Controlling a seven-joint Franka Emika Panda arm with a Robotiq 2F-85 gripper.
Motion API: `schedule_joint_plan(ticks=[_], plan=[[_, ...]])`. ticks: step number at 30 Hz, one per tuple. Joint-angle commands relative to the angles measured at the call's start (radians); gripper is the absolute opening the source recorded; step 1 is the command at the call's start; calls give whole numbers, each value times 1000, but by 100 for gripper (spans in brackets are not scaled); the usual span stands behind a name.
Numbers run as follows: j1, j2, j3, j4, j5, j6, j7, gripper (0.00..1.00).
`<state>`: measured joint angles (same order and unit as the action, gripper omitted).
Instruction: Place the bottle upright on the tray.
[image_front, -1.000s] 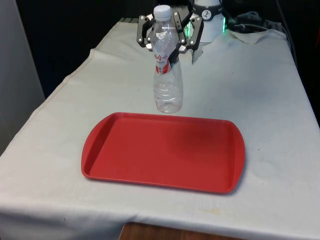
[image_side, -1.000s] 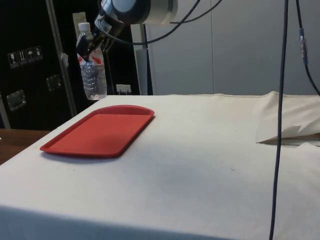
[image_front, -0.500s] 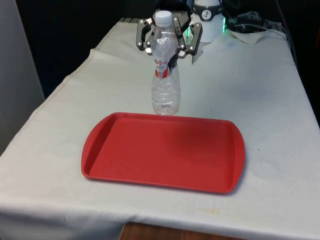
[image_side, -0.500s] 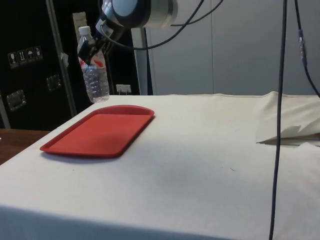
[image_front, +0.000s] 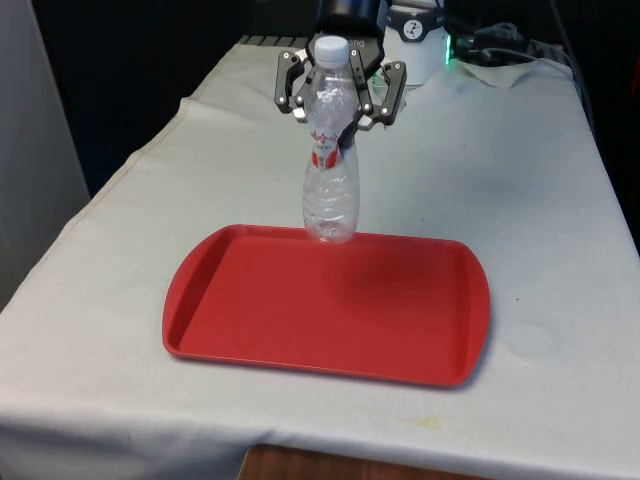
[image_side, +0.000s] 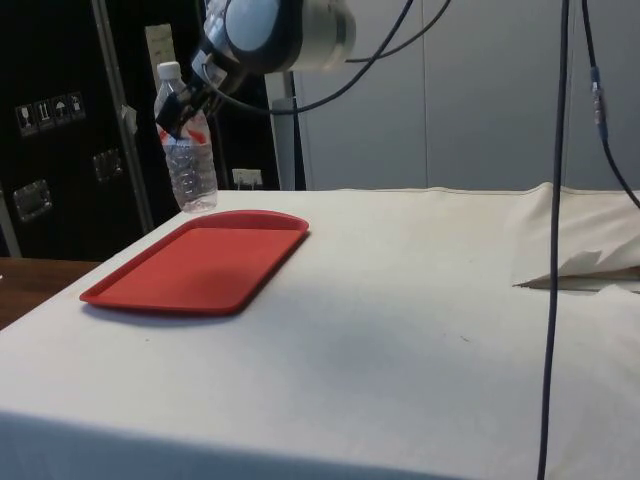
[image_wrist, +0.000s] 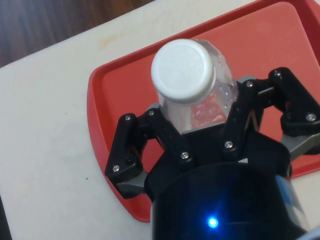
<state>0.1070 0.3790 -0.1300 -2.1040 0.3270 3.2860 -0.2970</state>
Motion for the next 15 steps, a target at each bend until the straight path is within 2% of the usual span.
schedule_joint_plan(ticks=[1, 5, 6, 7, 13, 14, 15], plan=[[-31, -2, 57, 7, -3, 18, 0, 0], [-32, 16, 60, 7, -9, 44, 3, 0], [0, 19, 4, 0, -1, 30, 0, 0], [-32, 21, 60, 7, -10, 51, 3, 0], [-32, 49, 64, 8, -16, 87, 7, 0], [0, 50, 11, 0, -2, 73, 0, 0], [-32, 53, 65, 8, -17, 92, 7, 0]])
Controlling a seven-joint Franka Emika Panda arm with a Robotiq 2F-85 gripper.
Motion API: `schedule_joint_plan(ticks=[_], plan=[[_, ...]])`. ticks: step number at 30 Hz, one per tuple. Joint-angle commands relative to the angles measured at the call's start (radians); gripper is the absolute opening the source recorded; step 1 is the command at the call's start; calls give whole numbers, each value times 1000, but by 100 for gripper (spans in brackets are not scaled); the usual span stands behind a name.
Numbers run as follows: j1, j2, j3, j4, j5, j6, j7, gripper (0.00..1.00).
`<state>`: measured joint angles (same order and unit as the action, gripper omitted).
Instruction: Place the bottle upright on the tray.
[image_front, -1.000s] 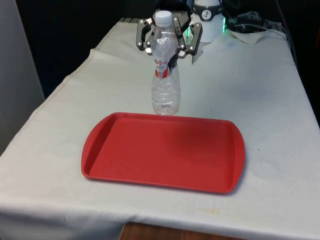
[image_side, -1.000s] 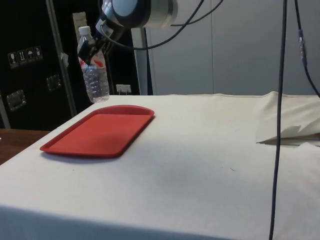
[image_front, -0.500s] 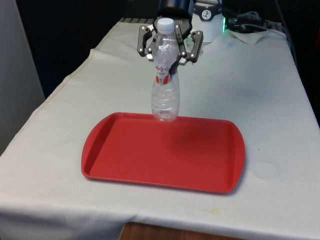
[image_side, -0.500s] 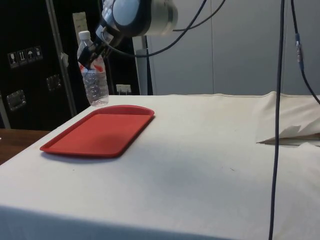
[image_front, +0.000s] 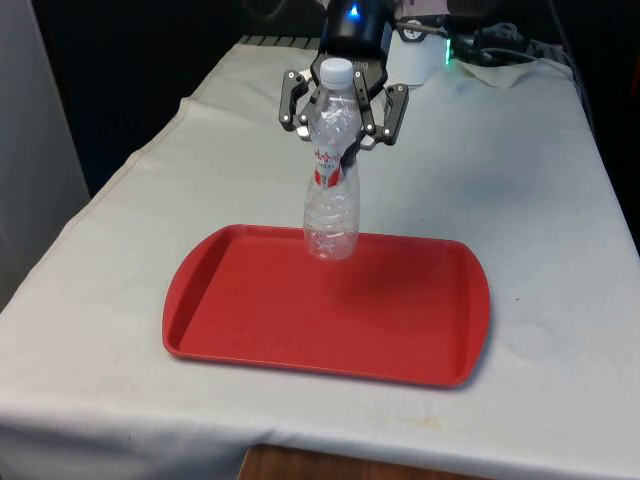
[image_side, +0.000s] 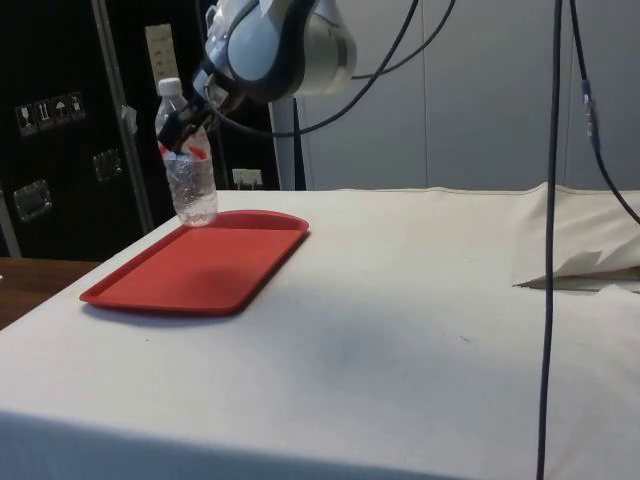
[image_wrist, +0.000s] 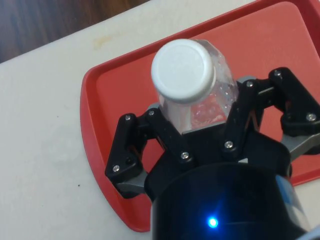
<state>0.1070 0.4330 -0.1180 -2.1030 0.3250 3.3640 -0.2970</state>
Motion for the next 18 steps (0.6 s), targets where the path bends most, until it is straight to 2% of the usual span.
schedule_joint_plan(ticks=[1, 7, 8, 9, 15, 16, 17, 18], plan=[[-33, 3, 53, 8, -16, 18, 8, 0], [-27, 22, 42, 13, -14, 31, 7, 0], [-2, 23, 2, 7, 0, 20, 0, 0], [-25, 27, 38, 14, -12, 32, 7, 0], [-21, 45, 33, 22, -10, 36, 7, 0], [-2, 41, 2, 14, 0, 21, 0, 0], [-21, 52, 33, 25, -10, 39, 7, 0], [-21, 56, 34, 26, -10, 42, 7, 0]])
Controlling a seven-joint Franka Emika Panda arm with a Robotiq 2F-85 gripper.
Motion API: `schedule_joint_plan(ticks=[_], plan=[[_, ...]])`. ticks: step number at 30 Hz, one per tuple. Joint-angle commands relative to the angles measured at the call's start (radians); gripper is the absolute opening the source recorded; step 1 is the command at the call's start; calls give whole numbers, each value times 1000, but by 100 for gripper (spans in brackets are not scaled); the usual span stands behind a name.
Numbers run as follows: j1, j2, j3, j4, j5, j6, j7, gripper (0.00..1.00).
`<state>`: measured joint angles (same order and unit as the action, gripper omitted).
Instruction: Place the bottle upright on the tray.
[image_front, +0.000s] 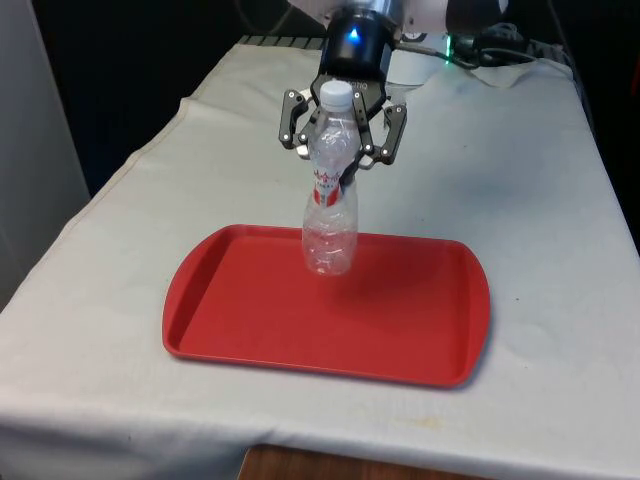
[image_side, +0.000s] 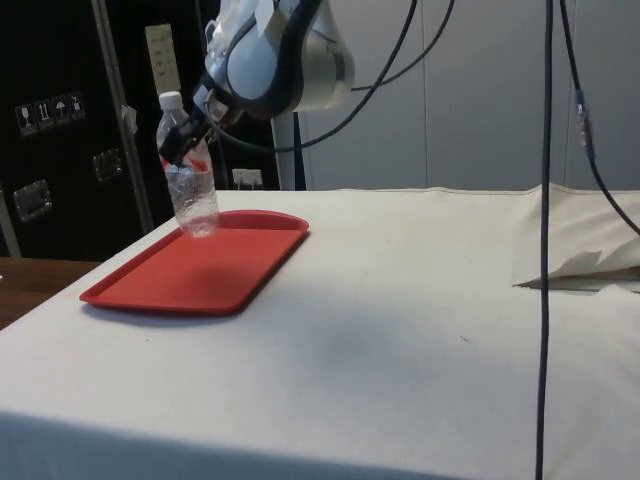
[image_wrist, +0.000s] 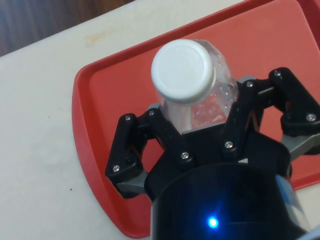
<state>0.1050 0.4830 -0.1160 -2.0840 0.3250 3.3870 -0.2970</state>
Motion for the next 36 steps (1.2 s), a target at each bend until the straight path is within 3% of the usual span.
schedule_joint_plan(ticks=[1, 6, 7, 8, 15, 16, 17, 26, 27, 28, 36], plan=[[-19, 10, 32, 8, -10, 23, 8, 0], [-21, 35, 34, 13, -13, 52, 14, 0], [0, 29, 2, 4, 0, 36, 5, 0], [-21, 40, 34, 15, -13, 56, 15, 0], [-24, 75, 36, 32, -15, 80, 29, 0], [0, 72, 3, 24, 0, 68, 18, 0], [-24, 79, 37, 35, -15, 81, 32, 0], [-37, 110, 40, 70, -18, 64, 61, 0], [-9, 111, 2, 62, 0, 64, 53, 0], [-38, 112, 41, 74, -18, 61, 64, 0], [-51, 132, 44, 102, -17, 35, 89, 0]])
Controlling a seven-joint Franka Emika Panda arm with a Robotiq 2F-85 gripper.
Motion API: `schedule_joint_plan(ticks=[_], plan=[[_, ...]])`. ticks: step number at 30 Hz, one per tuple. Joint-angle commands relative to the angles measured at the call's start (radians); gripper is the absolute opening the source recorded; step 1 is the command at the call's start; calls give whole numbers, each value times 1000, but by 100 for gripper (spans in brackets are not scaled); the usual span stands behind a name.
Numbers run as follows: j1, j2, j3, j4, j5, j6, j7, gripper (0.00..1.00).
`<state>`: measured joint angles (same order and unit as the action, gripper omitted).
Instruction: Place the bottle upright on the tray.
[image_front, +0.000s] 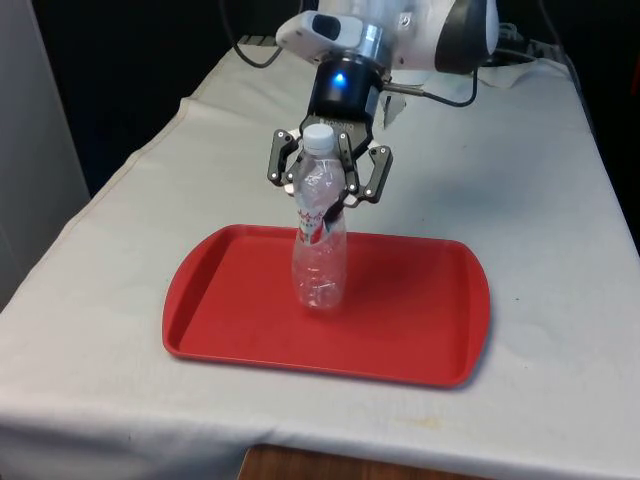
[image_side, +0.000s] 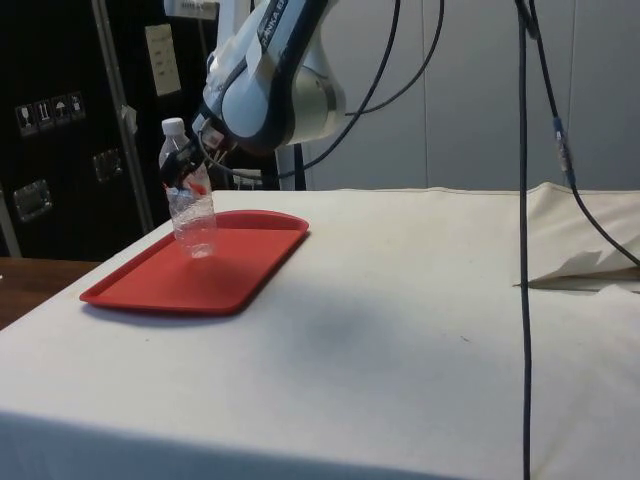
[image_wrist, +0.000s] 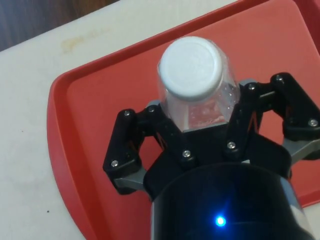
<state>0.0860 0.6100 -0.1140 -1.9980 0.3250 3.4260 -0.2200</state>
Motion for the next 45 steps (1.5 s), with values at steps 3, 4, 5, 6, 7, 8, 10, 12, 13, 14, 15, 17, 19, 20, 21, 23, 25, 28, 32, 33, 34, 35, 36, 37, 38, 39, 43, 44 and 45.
schedule_joint_plan(ticks=[3, 4, 5, 6, 7, 8, 10, 12, 13, 14, 15, 17, 19, 20, 21, 23, 25, 28, 32, 33, 34, 35, 36, 37, 38, 39, 43, 44, 45], plan=[[-34, 13, 41, 25, -16, -11, 20, 0], [-34, 13, 41, 25, -16, -11, 20, 0], [-33, 19, 39, 30, -15, -12, 24, 0], [-33, 22, 37, 32, -14, -12, 26, 0], [-32, 24, 36, 34, -14, -11, 27, 0], [-31, 27, 34, 36, -13, -11, 29, 0], [-29, 30, 31, 39, -12, -11, 30, 0], [-25, 38, 26, 45, -10, -10, 32, 0], [-23, 40, 24, 46, -9, -9, 32, 0], [-22, 41, 22, 47, -8, -9, 32, 0], [-21, 42, 20, 47, -8, -8, 31, 0], [-18, 42, 16, 46, -6, -8, 30, 0], [-16, 41, 14, 46, -6, -7, 30, 0], [-14, 41, 11, 45, -4, -8, 29, 0], [-12, 41, 8, 44, -4, -8, 28, 0], [-10, 41, 5, 44, -2, -9, 27, 0], [-7, 41, 0, 42, 0, -12, 26, 0], [-8, 44, 2, 46, -1, -11, 26, 0], [-8, 50, 1, 49, 0, -12, 27, 0], [-8, 51, 1, 50, 0, -12, 27, 0], [-6, 45, 0, 43, 0, -13, 26, 0], [-8, 51, 1, 50, 0, -12, 27, 0], [-7, 52, 1, 51, 0, -12, 27, 0], [-7, 53, 1, 51, 0, -12, 27, 0], [-7, 53, 1, 51, 0, -11, 27, 0], [-7, 53, 1, 51, 0, -10, 27, 0], [-8, 55, 2, 51, 0, -9, 27, 0], [-6, 50, 0, 46, 0, -13, 26, 0], [-8, 55, 2, 52, 0, -9, 27, 0]])
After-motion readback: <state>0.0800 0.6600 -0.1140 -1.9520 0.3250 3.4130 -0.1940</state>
